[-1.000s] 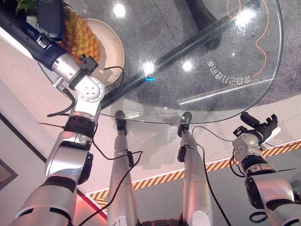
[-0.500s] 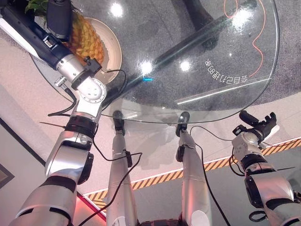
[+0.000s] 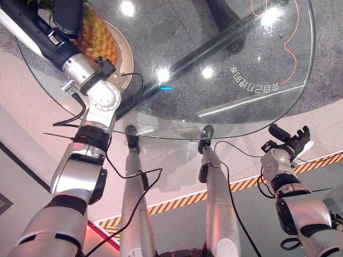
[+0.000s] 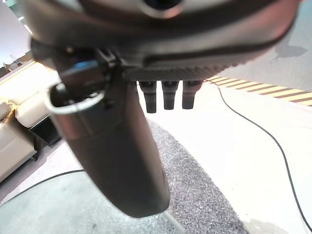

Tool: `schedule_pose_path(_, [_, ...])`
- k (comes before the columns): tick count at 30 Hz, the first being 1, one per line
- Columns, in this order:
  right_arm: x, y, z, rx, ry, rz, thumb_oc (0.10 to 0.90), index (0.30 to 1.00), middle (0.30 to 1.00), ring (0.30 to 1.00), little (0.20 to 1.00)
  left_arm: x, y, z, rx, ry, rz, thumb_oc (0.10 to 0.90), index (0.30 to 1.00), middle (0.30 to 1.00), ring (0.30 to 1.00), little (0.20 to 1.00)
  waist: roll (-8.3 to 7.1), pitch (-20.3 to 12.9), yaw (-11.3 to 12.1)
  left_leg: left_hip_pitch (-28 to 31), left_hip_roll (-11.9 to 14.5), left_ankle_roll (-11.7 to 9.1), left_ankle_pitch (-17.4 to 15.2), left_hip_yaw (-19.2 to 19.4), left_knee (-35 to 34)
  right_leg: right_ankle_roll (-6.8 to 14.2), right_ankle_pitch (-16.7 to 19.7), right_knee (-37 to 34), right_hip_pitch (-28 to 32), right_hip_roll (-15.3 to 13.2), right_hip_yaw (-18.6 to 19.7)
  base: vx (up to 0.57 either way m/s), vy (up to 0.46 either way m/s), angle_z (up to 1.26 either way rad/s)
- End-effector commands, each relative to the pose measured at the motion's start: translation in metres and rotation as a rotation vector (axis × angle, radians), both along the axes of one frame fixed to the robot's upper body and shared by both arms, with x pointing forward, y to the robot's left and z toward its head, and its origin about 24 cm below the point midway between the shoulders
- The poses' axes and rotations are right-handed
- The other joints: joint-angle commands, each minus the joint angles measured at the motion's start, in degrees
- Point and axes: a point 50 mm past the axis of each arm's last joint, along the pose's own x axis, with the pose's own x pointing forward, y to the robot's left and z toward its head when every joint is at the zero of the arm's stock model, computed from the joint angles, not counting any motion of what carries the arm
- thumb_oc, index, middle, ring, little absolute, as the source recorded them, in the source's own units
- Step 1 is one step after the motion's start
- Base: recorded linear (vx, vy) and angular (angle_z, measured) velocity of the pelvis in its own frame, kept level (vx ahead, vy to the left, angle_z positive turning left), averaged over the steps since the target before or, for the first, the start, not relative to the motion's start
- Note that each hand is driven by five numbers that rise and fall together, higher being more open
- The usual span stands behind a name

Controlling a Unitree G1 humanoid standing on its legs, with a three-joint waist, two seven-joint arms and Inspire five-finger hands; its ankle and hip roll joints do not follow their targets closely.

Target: Pick up the fruit to the plate

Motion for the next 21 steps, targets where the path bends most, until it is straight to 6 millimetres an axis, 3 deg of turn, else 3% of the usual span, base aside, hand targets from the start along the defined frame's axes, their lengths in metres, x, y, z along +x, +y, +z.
schedule_pose_path(1, [-0.0101, -0.0154, -0.0002, -0.071, -0.003, -0.054, 0.800, 0.900, 0.900, 0.900, 0.900, -0.0261, 0.0052, 0.0650, 0.051, -0.287, -0.028, 0.309, 0.479, 0.479, 0.479, 0.409, -2.77, -1.32, 1.23, -1.46, -0.49, 0.99, -8.85, -0.20, 7.40, -1.39, -0.05, -3.18, 1.24, 4.19, -0.21, 0.00, 0.000, 0.00])
schedule_pose_path(4, [-0.0094, -0.0129, -0.0004, -0.069, -0.005, -0.055, 0.800, 0.900, 0.900, 0.900, 0.900, -0.0258, 0.0070, 0.0632, 0.053, -0.283, -0.026, 0.366, 0.528, 0.528, 0.528, 0.466, -2.93, -1.32, 1.36, -1.68, -0.55, 1.01, -8.97, -0.42, 7.74, -1.37, 0.01, -3.09, 1.14, 4.15, -0.33, 0.00, 0.000, 0.00])
schedule_pose_path(21, [-0.0114, -0.0135, -0.0027, -0.070, -0.005, -0.061, 0.800, 0.900, 0.900, 0.900, 0.900, -0.0282, 0.0052, 0.0598, 0.074, -0.305, -0.043, 0.372, 0.533, 0.533, 0.533, 0.472, -3.19, -1.32, 1.93, -2.24, -0.56, 1.08, -9.47, -0.95, 8.80, -1.10, 0.12, -2.74, 1.02, 3.82, -0.75, 0.00, 0.000, 0.00])
